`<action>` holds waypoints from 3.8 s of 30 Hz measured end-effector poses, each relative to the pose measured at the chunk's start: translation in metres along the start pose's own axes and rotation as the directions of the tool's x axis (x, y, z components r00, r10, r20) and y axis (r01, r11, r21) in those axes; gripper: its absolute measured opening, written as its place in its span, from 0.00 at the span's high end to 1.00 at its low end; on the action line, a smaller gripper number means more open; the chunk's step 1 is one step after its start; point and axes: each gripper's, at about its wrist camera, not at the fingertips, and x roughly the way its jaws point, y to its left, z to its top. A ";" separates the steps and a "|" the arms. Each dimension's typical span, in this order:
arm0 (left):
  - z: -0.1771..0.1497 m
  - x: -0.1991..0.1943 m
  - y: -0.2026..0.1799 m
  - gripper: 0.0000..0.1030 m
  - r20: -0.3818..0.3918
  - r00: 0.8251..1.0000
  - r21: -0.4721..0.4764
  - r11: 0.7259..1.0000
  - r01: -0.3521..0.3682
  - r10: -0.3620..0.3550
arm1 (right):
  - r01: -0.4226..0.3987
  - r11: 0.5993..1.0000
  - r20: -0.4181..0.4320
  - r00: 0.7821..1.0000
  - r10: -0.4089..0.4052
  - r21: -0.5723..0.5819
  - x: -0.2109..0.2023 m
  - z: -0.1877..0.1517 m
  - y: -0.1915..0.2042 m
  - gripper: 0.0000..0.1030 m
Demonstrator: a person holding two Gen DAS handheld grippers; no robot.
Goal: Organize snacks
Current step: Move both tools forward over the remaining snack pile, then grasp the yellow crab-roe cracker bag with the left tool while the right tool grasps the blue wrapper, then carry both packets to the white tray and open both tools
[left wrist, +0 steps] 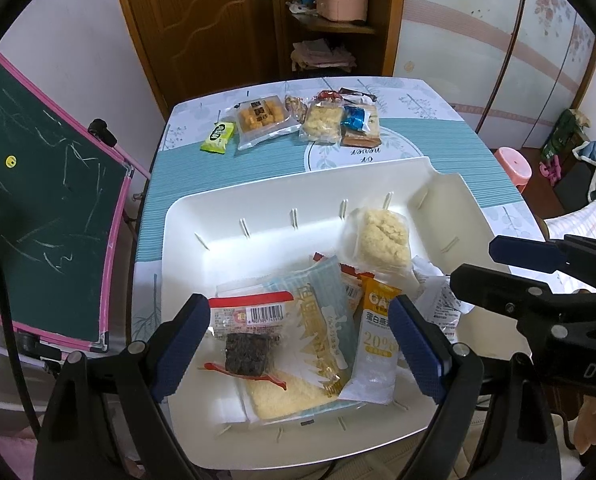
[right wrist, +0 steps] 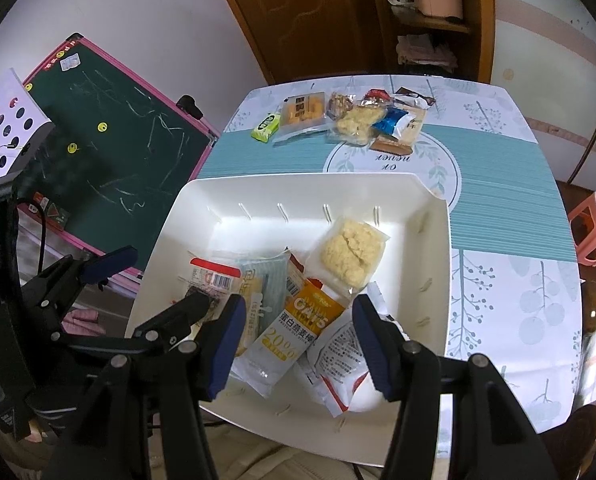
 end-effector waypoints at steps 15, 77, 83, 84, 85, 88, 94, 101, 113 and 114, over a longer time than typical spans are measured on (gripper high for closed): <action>0.037 0.004 0.026 0.13 0.041 0.999 -0.078 0.997 0.018 -0.015 | 0.007 1.000 -0.020 1.000 -0.007 0.005 0.012 0.021 -0.008 0.46; 0.247 0.313 0.085 0.25 -0.269 0.960 -0.368 0.930 -0.022 -0.084 | 0.120 0.979 -0.197 0.977 -0.087 0.165 0.214 0.223 -0.146 0.71; 0.242 0.291 0.081 0.36 -0.237 0.970 -0.348 0.937 -0.038 -0.049 | 0.092 0.981 -0.167 0.984 -0.063 0.172 0.198 0.219 -0.143 0.72; 0.241 0.286 0.081 0.37 -0.237 0.970 -0.347 0.937 -0.039 -0.047 | 0.084 0.981 -0.157 0.986 -0.057 0.173 0.193 0.218 -0.143 0.72; 0.239 0.280 0.081 0.38 -0.235 0.971 -0.347 0.937 -0.039 -0.046 | 0.075 0.982 -0.145 0.988 -0.049 0.175 0.186 0.218 -0.141 0.72; 0.238 0.258 0.084 0.38 -0.221 0.973 -0.351 0.936 -0.021 -0.061 | 0.041 0.983 -0.109 0.994 -0.022 0.179 0.162 0.216 -0.133 0.72; 0.229 0.218 0.094 0.38 -0.214 0.970 -0.385 0.922 0.025 -0.115 | -0.004 0.987 -0.042 0.999 0.011 0.161 0.114 0.207 -0.117 0.72; 0.204 0.206 0.083 0.36 -0.299 0.950 -0.335 0.942 -0.022 -0.084 | -0.018 0.990 -0.014 1.000 0.020 0.141 0.087 0.190 -0.102 0.72; 0.165 0.234 0.077 0.32 -0.402 0.911 -0.329 0.943 -0.052 -0.090 | -0.027 0.992 -0.053 0.998 0.034 0.122 0.091 0.164 -0.093 0.72; 0.166 0.231 0.077 0.33 -0.395 0.915 -0.328 0.943 -0.051 -0.088 | -0.027 0.992 -0.056 0.998 0.034 0.123 0.091 0.163 -0.093 0.72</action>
